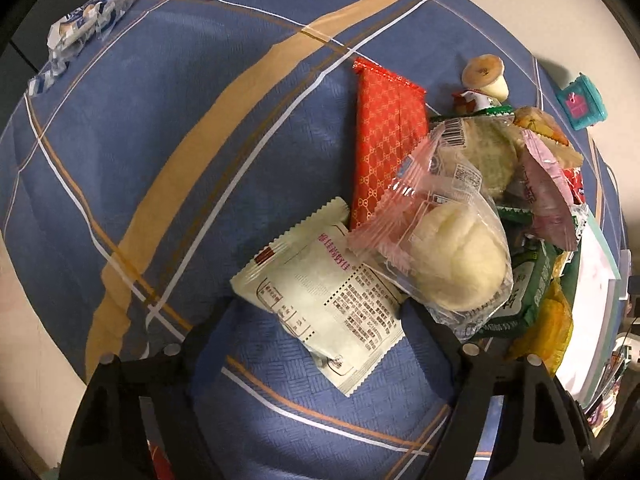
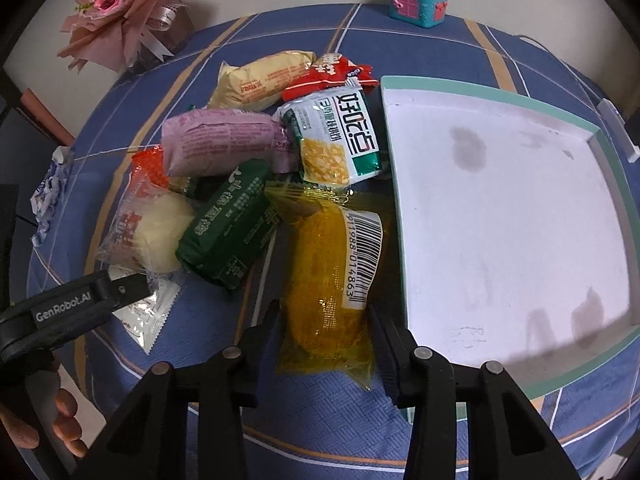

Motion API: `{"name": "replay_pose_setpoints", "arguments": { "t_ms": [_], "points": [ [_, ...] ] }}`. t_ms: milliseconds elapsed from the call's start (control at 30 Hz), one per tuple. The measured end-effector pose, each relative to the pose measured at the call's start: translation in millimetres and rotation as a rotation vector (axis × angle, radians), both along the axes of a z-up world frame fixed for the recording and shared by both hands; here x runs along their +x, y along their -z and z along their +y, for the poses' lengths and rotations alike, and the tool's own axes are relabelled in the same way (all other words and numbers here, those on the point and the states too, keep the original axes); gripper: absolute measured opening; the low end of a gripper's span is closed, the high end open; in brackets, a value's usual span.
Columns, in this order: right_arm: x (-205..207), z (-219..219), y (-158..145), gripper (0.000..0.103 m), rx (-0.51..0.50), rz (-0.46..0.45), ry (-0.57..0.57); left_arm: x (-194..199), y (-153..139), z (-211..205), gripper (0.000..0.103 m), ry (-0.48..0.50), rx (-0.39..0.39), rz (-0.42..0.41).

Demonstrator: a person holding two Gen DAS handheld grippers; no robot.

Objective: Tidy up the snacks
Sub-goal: 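Grasp the yellow barcode bread bag with the right tool while the left grasps the white printed packet, then carry the yellow bag with the right tool while the left carries the white packet over the tray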

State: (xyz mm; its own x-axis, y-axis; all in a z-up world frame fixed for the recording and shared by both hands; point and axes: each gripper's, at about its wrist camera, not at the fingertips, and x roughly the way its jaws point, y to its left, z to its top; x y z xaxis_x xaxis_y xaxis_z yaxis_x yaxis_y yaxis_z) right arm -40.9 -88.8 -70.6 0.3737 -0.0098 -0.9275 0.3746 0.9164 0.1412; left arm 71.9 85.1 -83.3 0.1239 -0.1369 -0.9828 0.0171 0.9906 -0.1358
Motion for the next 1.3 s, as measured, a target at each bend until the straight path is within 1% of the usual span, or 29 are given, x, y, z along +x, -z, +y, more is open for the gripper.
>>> {"name": "replay_pose_setpoints", "arguments": {
  "t_ms": [33,100,167,200,233,533,700,733,767,800,1067,1300],
  "points": [
    [0,1,1,0.044,-0.001,0.001,-0.001,0,0,-1,0.078,0.002,-0.002,-0.007],
    [0,1,3,0.043,-0.002,0.002,-0.001,3,0,-2,0.069,0.007,-0.006,-0.018],
    [2,2,5,0.042,-0.003,-0.001,0.005,8,-2,-6,0.065,0.006,-0.013,-0.019],
    [2,2,5,0.041,-0.004,-0.002,0.006,8,-2,-7,0.056,0.006,-0.017,-0.020],
    [2,3,5,0.041,-0.003,-0.002,0.007,9,-2,-7,0.054,0.003,-0.016,-0.023],
    [3,-5,-3,0.040,0.019,0.000,0.017,14,-3,-4,0.047,-0.029,-0.050,-0.040],
    [1,-6,-8,0.040,0.028,0.001,0.015,13,-14,5,0.045,-0.041,-0.078,-0.054],
    [1,-6,-9,0.040,0.030,0.000,0.015,9,-23,11,0.045,-0.042,-0.083,-0.058],
    [0,-5,-11,0.040,0.031,0.000,0.014,9,-25,12,0.034,-0.045,-0.089,-0.066],
    [0,-5,-12,0.039,0.032,-0.002,0.015,8,-27,13,0.020,-0.050,-0.105,-0.071],
    [-5,-8,-24,0.039,0.037,-0.045,0.024,2,-44,23,0.019,-0.071,-0.141,-0.120],
    [-13,-11,-39,0.039,0.051,-0.091,0.028,-11,-77,35,0.017,-0.078,-0.169,-0.204]
  ]
}}
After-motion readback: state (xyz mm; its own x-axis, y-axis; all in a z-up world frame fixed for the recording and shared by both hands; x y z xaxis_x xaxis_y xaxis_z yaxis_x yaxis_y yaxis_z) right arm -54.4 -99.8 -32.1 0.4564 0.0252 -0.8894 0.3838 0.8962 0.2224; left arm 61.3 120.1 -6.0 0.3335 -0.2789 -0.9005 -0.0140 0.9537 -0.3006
